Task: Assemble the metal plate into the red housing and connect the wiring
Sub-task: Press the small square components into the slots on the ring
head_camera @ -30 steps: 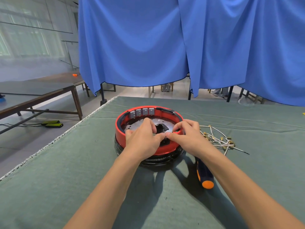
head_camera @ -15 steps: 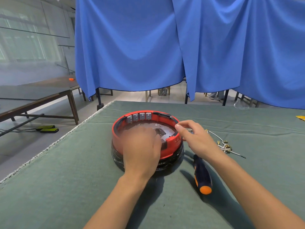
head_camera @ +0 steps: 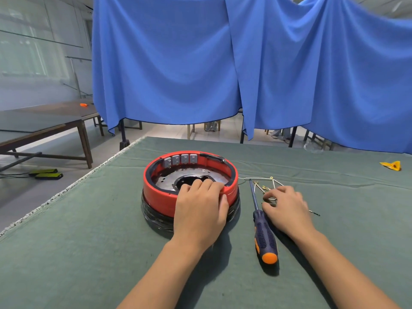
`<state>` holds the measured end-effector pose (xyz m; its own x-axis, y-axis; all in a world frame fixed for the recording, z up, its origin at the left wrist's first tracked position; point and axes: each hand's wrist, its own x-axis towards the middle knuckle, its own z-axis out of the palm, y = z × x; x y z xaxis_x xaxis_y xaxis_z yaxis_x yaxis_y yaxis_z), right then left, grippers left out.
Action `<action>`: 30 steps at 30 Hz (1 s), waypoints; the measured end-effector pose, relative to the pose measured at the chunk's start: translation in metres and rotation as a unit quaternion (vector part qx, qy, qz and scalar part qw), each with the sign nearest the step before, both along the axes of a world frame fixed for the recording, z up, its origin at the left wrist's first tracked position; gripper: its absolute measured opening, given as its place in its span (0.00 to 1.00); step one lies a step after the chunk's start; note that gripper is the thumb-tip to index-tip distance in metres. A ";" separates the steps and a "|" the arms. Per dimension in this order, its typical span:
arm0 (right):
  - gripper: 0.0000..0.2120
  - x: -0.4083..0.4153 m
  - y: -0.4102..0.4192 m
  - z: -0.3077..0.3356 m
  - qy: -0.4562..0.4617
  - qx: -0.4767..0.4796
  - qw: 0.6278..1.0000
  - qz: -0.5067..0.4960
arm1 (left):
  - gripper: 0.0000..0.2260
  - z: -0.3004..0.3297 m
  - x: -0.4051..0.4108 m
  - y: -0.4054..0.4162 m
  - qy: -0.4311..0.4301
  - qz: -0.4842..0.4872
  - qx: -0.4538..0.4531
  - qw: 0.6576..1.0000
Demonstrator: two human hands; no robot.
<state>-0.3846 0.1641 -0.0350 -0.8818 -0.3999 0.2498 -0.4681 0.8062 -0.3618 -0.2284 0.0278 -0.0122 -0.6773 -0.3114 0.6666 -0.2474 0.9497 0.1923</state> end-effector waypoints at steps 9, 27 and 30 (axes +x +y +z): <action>0.08 0.010 0.003 0.006 0.022 -0.106 0.993 0.047 | 0.11 0.004 0.003 -0.005 0.008 -0.003 0.048 0.999; 0.06 0.016 0.019 0.031 -0.092 -0.461 0.883 -0.004 | 0.08 0.004 0.013 -0.006 0.013 -0.016 0.075 0.997; 0.06 0.021 0.017 0.032 -0.028 -0.460 0.888 -0.011 | 0.09 0.004 0.013 -0.006 0.011 -0.015 0.078 0.997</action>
